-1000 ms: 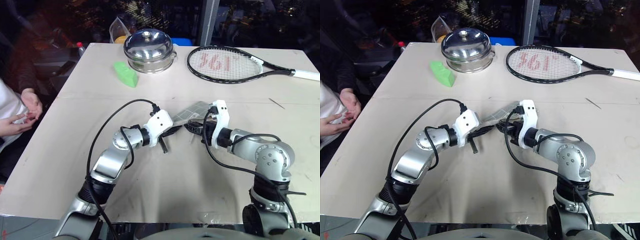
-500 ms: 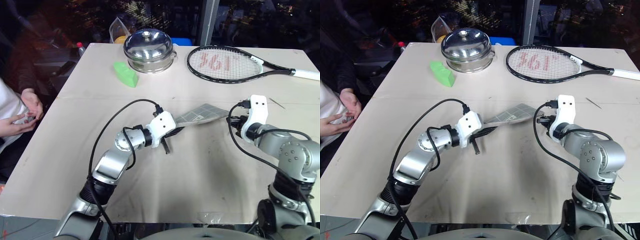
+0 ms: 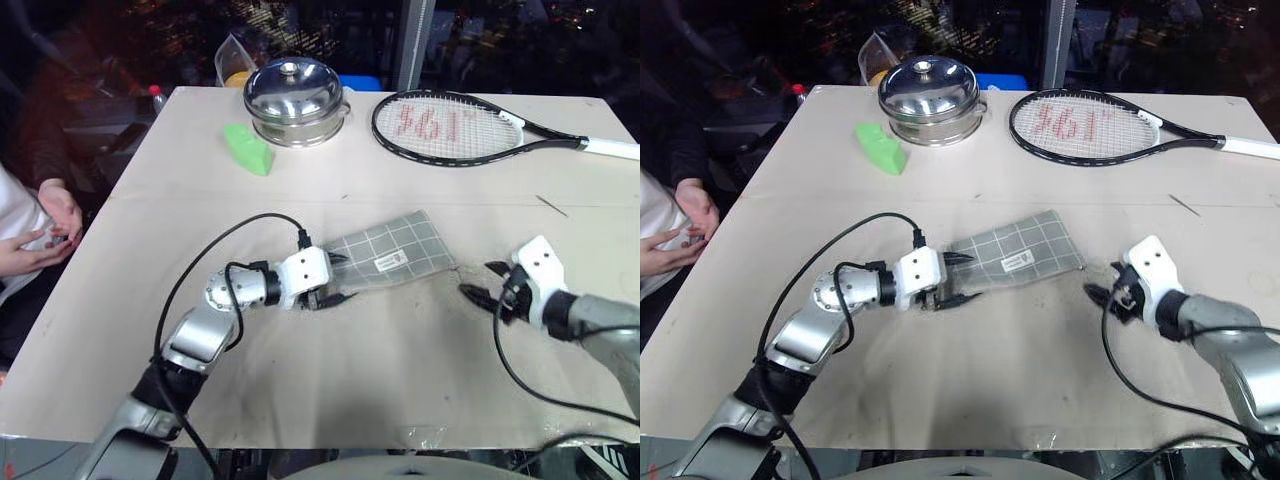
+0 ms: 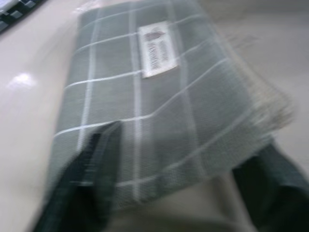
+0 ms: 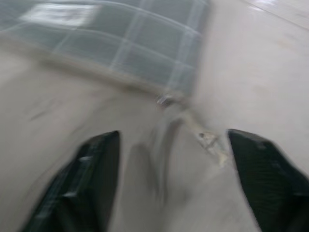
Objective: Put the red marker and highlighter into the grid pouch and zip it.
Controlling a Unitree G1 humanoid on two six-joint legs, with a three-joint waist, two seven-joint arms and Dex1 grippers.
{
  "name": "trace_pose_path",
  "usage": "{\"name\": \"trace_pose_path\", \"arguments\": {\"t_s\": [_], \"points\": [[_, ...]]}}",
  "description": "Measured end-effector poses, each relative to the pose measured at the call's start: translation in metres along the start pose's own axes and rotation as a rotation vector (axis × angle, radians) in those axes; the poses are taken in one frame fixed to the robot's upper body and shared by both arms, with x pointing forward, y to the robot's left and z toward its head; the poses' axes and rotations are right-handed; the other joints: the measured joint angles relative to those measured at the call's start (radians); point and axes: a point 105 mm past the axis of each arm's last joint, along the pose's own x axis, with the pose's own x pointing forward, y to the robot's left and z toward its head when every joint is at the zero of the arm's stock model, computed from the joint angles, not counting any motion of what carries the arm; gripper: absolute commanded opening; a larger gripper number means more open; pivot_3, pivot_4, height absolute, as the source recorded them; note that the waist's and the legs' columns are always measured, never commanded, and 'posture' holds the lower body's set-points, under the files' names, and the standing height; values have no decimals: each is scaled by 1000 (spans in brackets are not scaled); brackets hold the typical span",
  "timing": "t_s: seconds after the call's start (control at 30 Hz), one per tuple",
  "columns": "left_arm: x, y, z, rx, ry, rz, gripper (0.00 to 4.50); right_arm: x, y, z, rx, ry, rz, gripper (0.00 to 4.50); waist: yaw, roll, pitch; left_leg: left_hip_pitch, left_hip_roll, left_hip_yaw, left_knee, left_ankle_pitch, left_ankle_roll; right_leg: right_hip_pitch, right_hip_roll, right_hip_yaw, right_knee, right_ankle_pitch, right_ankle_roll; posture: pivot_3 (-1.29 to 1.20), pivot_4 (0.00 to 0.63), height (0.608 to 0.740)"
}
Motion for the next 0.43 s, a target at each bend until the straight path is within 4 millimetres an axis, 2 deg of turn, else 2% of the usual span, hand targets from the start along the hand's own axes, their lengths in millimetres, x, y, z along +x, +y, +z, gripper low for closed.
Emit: {"name": "trace_pose_path", "arguments": {"t_s": [0.1,0.2,0.3,0.43], "points": [[-32,-2,-3,-146,-6,49,4398,-32,-6,-2,-30,-35,4,4465,3,0,0,1,1,-1,0,0,0,1,0,-1,0,0,0,0,150,740],[-65,-17,-7,-286,13,95,4398,-72,-13,-8,-99,-46,-24,4465,4,0,0,2,1,-1,0,0,0,3,-2,-1,-2,-2,3,0,150,740],[-84,-30,-11,-349,57,103,4398,-98,-15,-10,-157,-46,-56,4465,7,1,0,5,1,-1,0,0,-1,6,-3,-2,-3,-5,0,0,150,740],[-89,-35,-7,-371,42,109,4398,-105,-11,-12,-174,-58,-71,4465,6,1,0,8,1,0,-1,-2,-5,8,-4,-2,-3,-5,0,0,150,740]]}}
